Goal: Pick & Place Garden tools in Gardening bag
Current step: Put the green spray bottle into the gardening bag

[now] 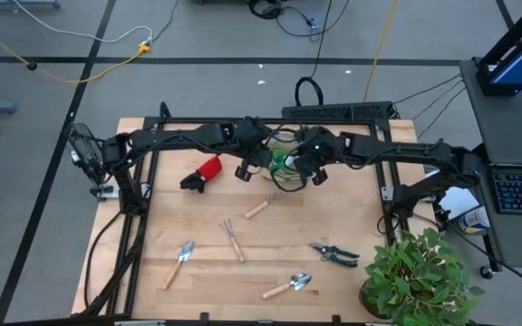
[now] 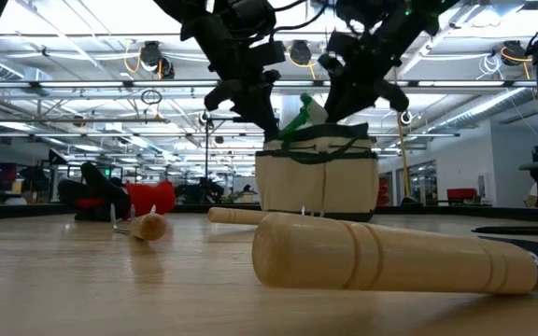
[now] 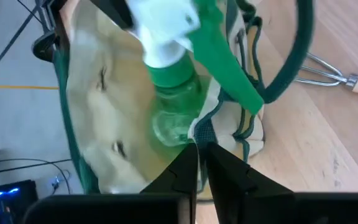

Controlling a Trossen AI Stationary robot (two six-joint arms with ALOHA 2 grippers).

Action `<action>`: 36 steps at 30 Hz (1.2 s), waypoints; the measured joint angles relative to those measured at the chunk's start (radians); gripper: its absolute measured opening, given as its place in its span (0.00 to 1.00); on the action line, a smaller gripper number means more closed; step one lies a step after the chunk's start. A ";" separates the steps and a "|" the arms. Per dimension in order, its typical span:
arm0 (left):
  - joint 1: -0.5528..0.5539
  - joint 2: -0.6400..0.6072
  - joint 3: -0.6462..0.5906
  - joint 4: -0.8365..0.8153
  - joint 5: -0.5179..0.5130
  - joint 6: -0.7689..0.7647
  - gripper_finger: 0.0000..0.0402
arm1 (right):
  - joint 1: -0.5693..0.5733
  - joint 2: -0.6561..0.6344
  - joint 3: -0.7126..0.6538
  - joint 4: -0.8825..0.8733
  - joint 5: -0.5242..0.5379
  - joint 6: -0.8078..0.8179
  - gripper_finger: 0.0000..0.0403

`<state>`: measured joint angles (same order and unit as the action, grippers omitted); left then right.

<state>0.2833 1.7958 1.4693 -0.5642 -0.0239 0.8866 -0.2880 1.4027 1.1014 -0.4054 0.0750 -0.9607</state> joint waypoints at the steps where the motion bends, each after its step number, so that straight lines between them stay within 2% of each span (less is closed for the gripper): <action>1: -0.004 0.000 0.000 -0.001 -0.008 -0.007 0.12 | -0.001 0.013 -0.001 0.001 0.001 -0.003 0.12; 7: -0.018 0.000 0.000 -0.008 -0.030 -0.035 0.18 | -0.008 0.057 -0.001 0.075 0.000 -0.006 0.14; 12: -0.018 0.000 0.000 -0.009 -0.037 -0.057 0.24 | -0.008 0.058 0.000 0.102 0.002 -0.003 0.21; 15: -0.018 -0.013 0.000 -0.026 -0.082 -0.091 0.27 | -0.008 0.059 0.000 0.096 0.004 0.028 0.25; 19: -0.030 -0.051 -0.001 -0.036 -0.136 -0.128 0.32 | -0.013 0.059 0.000 0.097 0.036 0.064 0.28; 22: -0.045 -0.091 0.000 -0.017 -0.139 -0.149 0.35 | -0.013 0.059 0.000 0.096 0.074 0.067 0.30; 25: -0.061 -0.132 0.000 0.021 -0.119 -0.251 0.39 | -0.010 0.049 0.000 0.102 0.105 0.066 0.30; 29: -0.084 -0.166 0.001 0.091 -0.099 -0.467 0.42 | -0.010 0.027 0.001 0.099 0.108 0.084 0.29; 33: -0.100 -0.159 0.000 0.167 -0.092 -0.652 0.43 | 0.002 -0.003 0.001 0.077 0.109 0.157 0.29; 36: -0.109 -0.130 0.001 0.207 -0.052 -0.726 0.43 | 0.019 -0.038 -0.001 0.026 0.107 0.208 0.29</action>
<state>0.1746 1.6662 1.4700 -0.3568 -0.0761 0.1609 -0.2693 1.3644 1.1005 -0.3796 0.1822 -0.7527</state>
